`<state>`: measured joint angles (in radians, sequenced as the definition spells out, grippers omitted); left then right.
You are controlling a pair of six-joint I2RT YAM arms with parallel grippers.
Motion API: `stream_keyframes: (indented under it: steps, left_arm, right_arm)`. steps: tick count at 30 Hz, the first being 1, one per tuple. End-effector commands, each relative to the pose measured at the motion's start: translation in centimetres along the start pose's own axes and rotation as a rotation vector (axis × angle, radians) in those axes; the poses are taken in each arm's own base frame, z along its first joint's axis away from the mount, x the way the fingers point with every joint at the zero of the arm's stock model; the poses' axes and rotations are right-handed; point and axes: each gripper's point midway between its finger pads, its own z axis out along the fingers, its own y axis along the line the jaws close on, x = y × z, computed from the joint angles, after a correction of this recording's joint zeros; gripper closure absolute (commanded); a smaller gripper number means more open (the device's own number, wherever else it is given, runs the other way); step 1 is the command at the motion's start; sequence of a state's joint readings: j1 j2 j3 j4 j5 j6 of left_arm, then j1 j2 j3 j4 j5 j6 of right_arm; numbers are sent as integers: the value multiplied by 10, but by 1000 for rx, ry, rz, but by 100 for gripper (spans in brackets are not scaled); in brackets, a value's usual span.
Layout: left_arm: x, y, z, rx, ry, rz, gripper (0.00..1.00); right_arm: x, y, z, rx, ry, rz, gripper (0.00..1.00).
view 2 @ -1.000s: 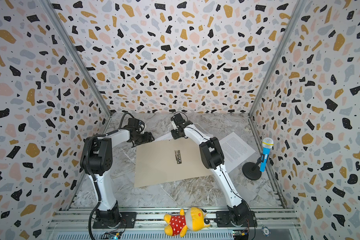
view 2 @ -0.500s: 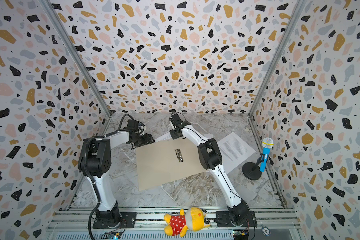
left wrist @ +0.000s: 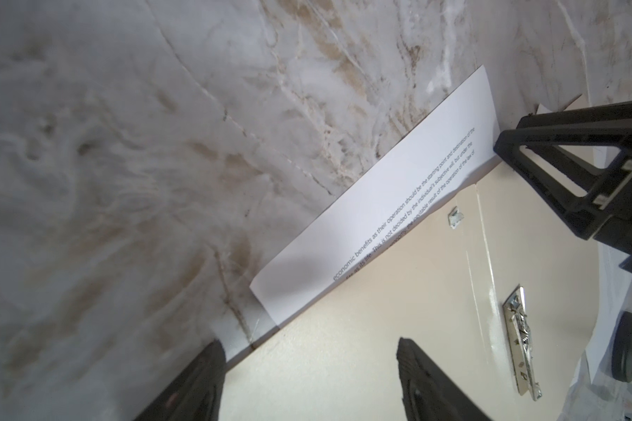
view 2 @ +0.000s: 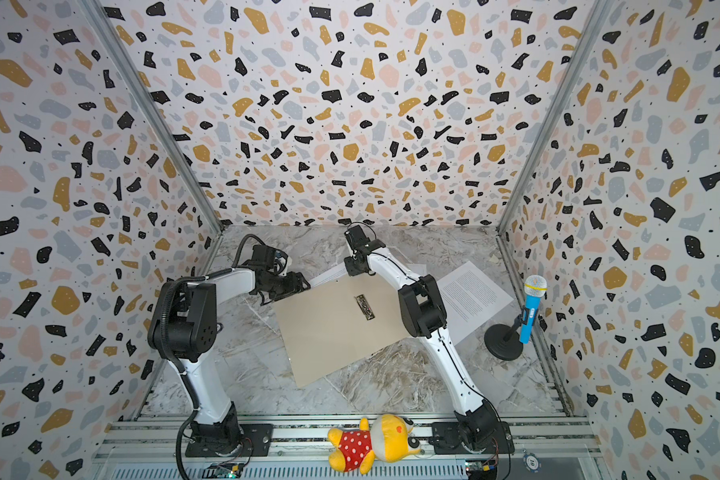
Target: Put the files into the folder
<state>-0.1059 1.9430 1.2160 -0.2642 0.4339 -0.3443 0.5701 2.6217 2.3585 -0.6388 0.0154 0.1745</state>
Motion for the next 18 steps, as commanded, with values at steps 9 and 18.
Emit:
stream_keyframes:
  steps: [9,18]
  left_arm:
    - [-2,-12,4,80,-13,-94,25]
    - [1,-5,9,61,-8,-125,27]
  right_arm:
    - [44,-4,12,-43,147,47,61]
    - [50,-6,12,-47,162,49,61]
